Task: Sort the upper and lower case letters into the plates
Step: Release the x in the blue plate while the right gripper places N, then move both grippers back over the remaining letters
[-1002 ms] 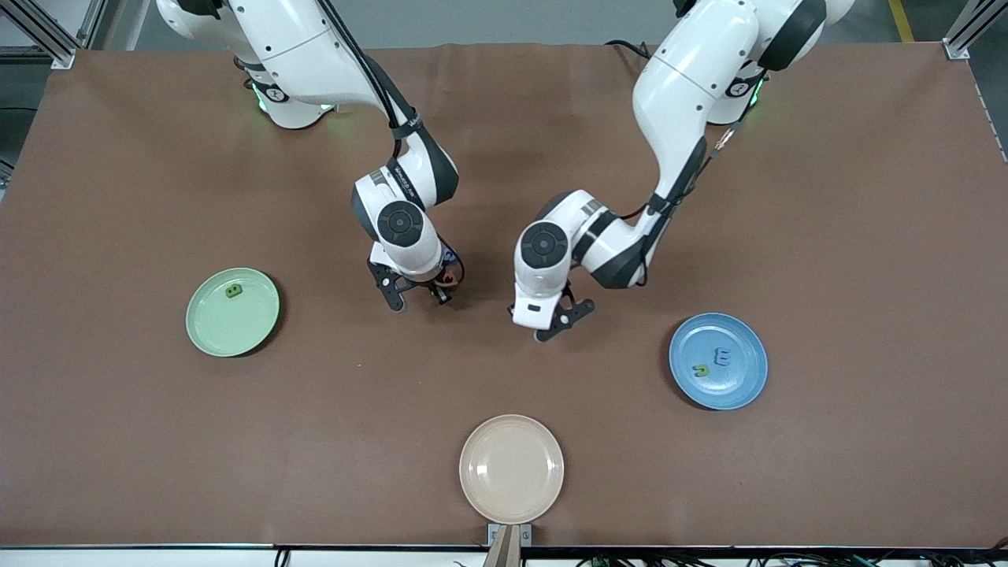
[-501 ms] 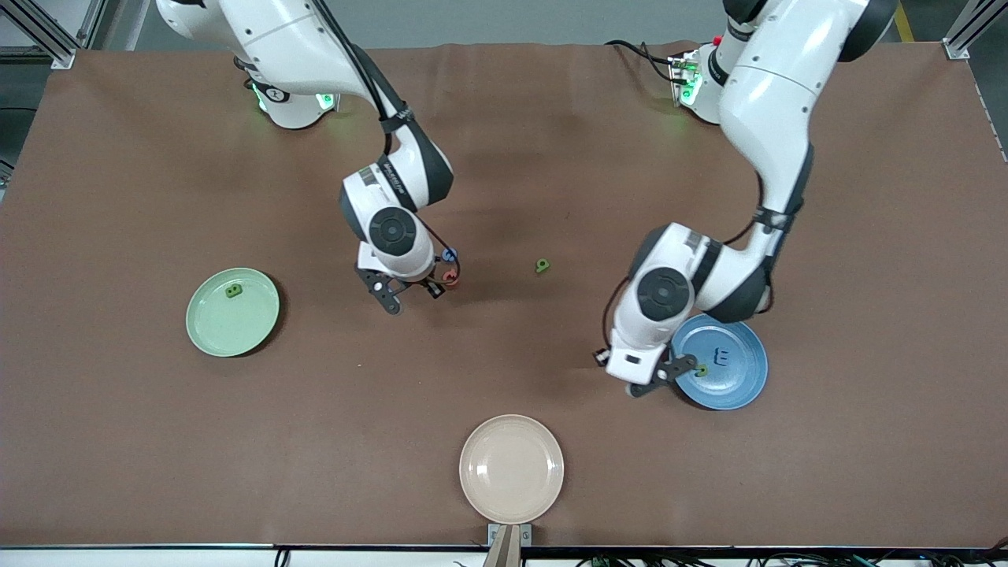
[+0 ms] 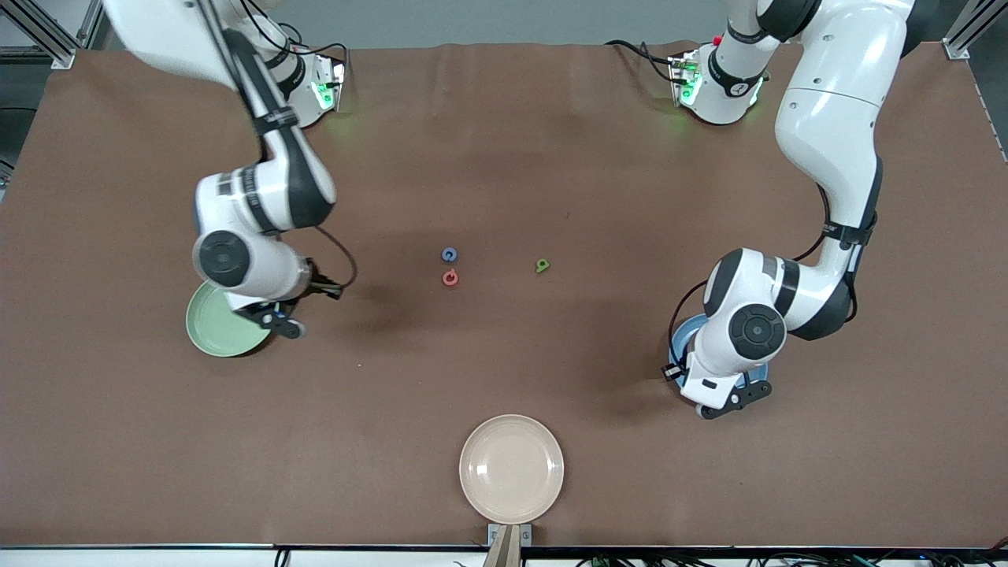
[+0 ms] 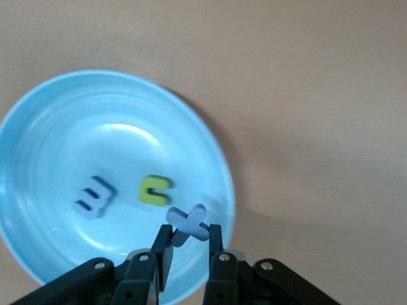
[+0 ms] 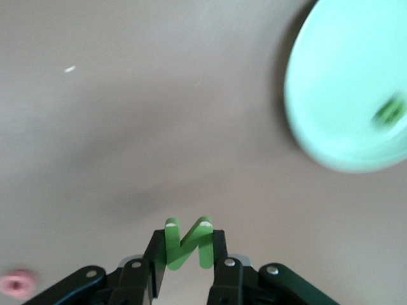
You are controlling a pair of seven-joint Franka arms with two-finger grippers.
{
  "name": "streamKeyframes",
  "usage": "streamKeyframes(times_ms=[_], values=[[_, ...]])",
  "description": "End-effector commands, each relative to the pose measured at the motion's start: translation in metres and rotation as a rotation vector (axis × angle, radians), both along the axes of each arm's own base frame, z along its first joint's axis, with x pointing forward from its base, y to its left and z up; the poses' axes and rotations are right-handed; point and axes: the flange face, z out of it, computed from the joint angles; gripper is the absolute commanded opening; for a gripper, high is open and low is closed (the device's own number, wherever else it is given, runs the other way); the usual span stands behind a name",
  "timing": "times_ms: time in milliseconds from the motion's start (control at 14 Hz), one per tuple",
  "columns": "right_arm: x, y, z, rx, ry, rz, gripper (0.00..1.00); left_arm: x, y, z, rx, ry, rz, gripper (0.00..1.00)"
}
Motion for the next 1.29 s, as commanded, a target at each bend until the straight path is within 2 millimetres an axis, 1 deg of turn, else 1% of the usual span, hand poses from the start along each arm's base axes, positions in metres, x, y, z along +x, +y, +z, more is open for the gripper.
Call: streamKeyframes(times_ms=[0,72,143,215,286,358,430,573,644,716,859,1074,1146,1217], values=[[0.004,-0.078,-0.002,0.078,-0.013,0.19,0.14,-0.008,0.026,-0.004,0.022,0.04,-0.024,0.54],[0.008,-0.099,-0.002,0.096,-0.036,0.235,0.14,-0.008,0.035,-0.007,0.022,0.046,-0.013,1.0],[0.012,-0.118,-0.005,0.107,-0.056,0.271,0.14,-0.007,0.036,-0.006,0.022,0.046,-0.011,1.0],[0.013,-0.132,-0.013,0.115,-0.066,0.305,0.14,-0.008,0.033,-0.006,0.023,0.047,-0.009,1.0],[0.012,-0.146,-0.024,0.121,-0.07,0.328,0.14,-0.009,0.03,0.0,0.024,0.043,-0.007,1.0],[0.008,-0.156,-0.035,0.124,-0.07,0.337,0.14,-0.01,0.025,0.004,0.023,0.047,-0.01,1.0],[0.002,-0.161,-0.045,0.125,-0.073,0.344,0.14,-0.014,0.017,0.012,0.028,0.056,-0.015,1.0],[-0.011,-0.163,-0.062,0.124,-0.069,0.343,0.14,-0.029,-0.021,0.026,0.039,0.068,-0.001,1.0],[-0.017,-0.164,-0.072,0.12,-0.075,0.344,0.14,-0.041,-0.04,0.03,0.049,0.068,0.015,1.0],[-0.019,-0.164,-0.078,0.115,-0.085,0.342,0.16,-0.057,-0.067,0.028,0.055,0.067,0.017,1.0],[-0.022,-0.164,-0.089,0.115,-0.077,0.34,0.16,-0.083,-0.112,0.023,0.068,0.052,0.059,1.0],[-0.023,-0.165,-0.101,0.113,-0.072,0.339,0.17,-0.117,-0.17,0.015,0.061,0.012,0.119,1.0],[-0.024,-0.164,-0.104,0.114,-0.069,0.339,0.17,-0.127,-0.187,0.012,0.058,0.001,0.142,1.0],[-0.025,-0.164,-0.108,0.116,-0.064,0.336,0.18,-0.135,-0.2,0.007,0.051,-0.011,0.169,1.0]])
